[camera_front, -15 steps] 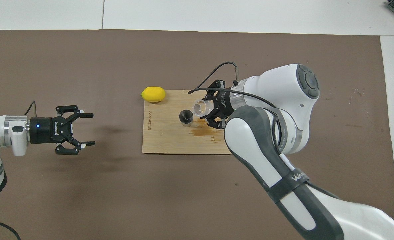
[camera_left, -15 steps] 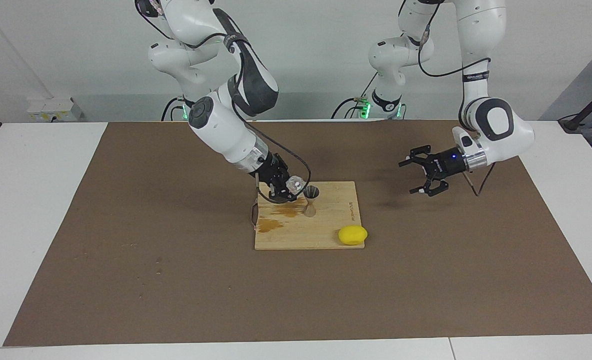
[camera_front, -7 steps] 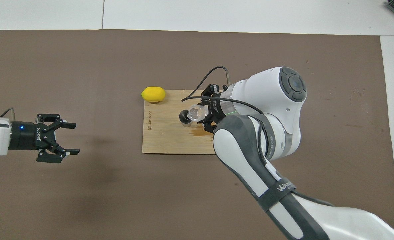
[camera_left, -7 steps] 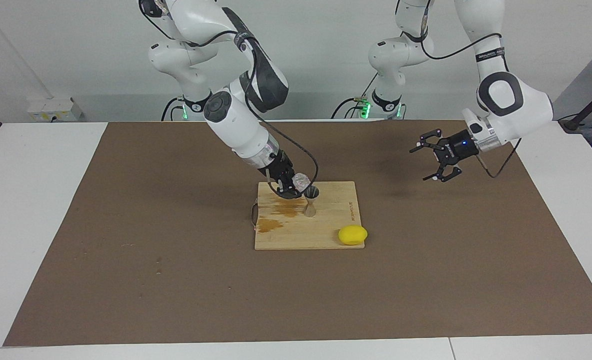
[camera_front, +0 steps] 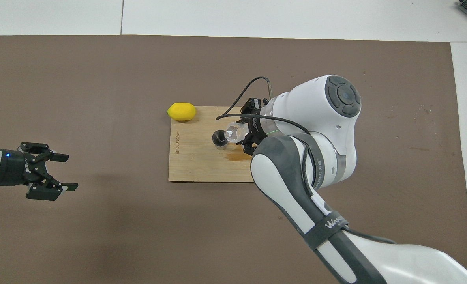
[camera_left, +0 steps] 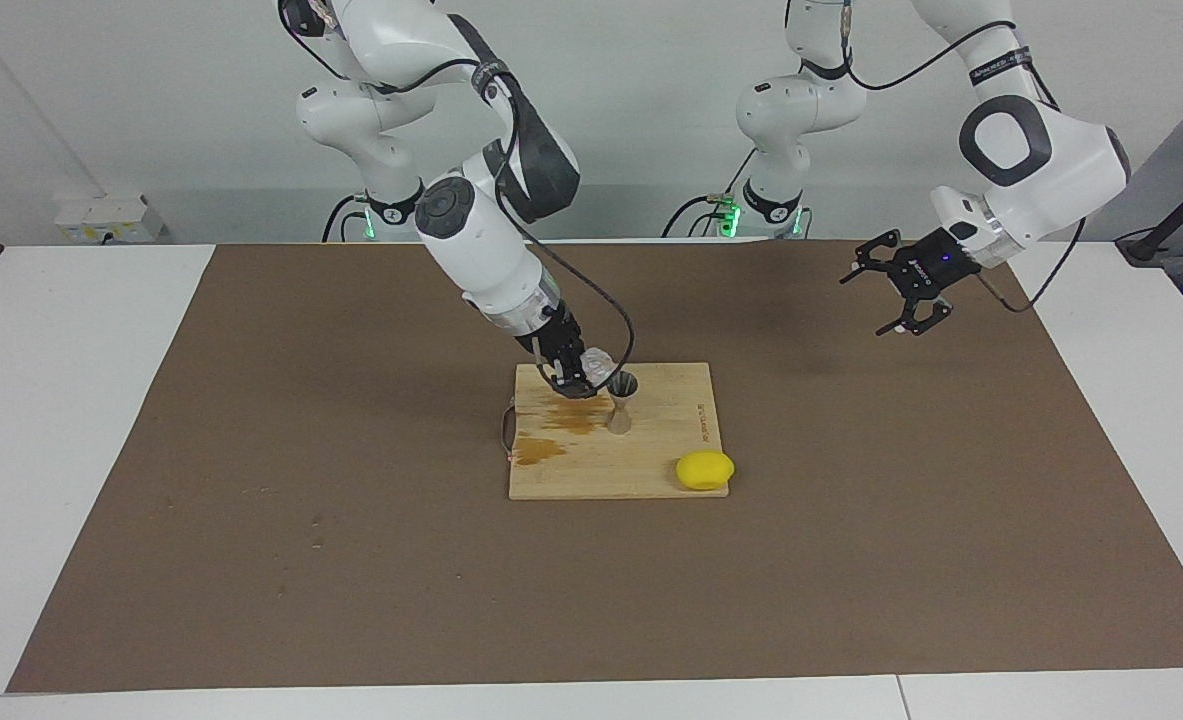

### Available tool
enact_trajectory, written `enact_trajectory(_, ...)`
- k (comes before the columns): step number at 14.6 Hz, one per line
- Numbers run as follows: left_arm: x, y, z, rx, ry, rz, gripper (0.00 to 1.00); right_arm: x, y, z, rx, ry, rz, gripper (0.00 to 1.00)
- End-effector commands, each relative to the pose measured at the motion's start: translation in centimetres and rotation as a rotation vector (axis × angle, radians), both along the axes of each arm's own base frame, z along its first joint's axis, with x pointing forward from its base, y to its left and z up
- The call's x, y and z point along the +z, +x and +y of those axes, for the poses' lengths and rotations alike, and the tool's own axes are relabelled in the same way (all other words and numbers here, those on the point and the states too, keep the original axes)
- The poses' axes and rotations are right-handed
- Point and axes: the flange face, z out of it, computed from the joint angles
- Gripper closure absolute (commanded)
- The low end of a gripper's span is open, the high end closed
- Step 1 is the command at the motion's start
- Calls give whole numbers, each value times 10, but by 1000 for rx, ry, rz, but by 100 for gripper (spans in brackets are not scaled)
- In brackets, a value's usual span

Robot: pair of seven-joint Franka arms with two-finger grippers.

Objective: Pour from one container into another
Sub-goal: 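Tilt the glass over the dark cup while the left gripper withdraws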

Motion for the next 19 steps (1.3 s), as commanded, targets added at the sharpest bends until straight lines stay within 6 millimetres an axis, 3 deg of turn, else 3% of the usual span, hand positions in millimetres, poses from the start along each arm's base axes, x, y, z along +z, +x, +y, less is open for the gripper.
enact_trajectory(1, 22, -8, 3, 30, 87, 13, 0, 5, 8, 5, -29, -28, 11, 100)
enact_trajectory(4, 41, -16, 12, 117, 216, 42, 0, 9, 9, 8, -36, -37, 10, 100)
enact_trajectory(10, 52, -15, 29, 271, 410, 43, 0, 10, 7, 25, -19, -83, 9, 100)
enact_trajectory(14, 62, -15, 25, 339, 478, 67, 0, 4, 5, 29, -11, -113, 18, 100)
enact_trajectory(19, 77, -23, 2, 669, 494, 206, 0, 5, 5, 27, -8, -147, 23, 100)
